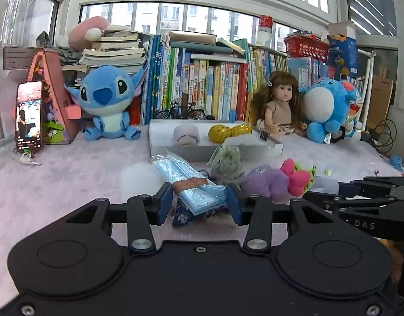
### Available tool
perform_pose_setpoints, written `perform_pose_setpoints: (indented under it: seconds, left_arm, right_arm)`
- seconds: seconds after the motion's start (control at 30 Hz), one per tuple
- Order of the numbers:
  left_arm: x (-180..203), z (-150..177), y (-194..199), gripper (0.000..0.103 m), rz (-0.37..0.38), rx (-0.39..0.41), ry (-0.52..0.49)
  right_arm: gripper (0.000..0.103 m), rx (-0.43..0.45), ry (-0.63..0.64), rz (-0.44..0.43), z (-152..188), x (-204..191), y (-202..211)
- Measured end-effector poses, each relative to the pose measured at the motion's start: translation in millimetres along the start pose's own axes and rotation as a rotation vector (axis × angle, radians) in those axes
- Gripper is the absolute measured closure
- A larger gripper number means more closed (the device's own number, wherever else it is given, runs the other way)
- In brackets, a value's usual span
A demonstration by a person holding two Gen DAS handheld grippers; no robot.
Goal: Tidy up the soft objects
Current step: 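Close the left gripper on the blue mask packet while the right gripper grasps the white paper, then carry the mask packet and white paper into the white tray with both grippers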
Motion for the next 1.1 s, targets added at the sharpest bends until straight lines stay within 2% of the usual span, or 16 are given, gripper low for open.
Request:
perform_pose_setpoints:
  seconds: [0.3, 1.1]
  left_arm:
    - [7, -16, -21, 0.06, -0.003, 0.007, -0.012]
    - [1, -55, -74, 0.061, 0.031, 0.012, 0.067]
  right_arm:
    - [0.058, 0.011, -0.045, 0.016, -15, 6, -11]
    - [0.058, 0.038, -0.119, 0.027, -49, 29, -39]
Point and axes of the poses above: each gripper's, at about its wrist camera, not at the fingertips, and y roughly against the way its jaws point, x to its right, z to its underside, the point moved 1 cm from there along -y, roughly the way its jaws point, and after that the axes turned 8 degrees about z, right-handed, at the moved point
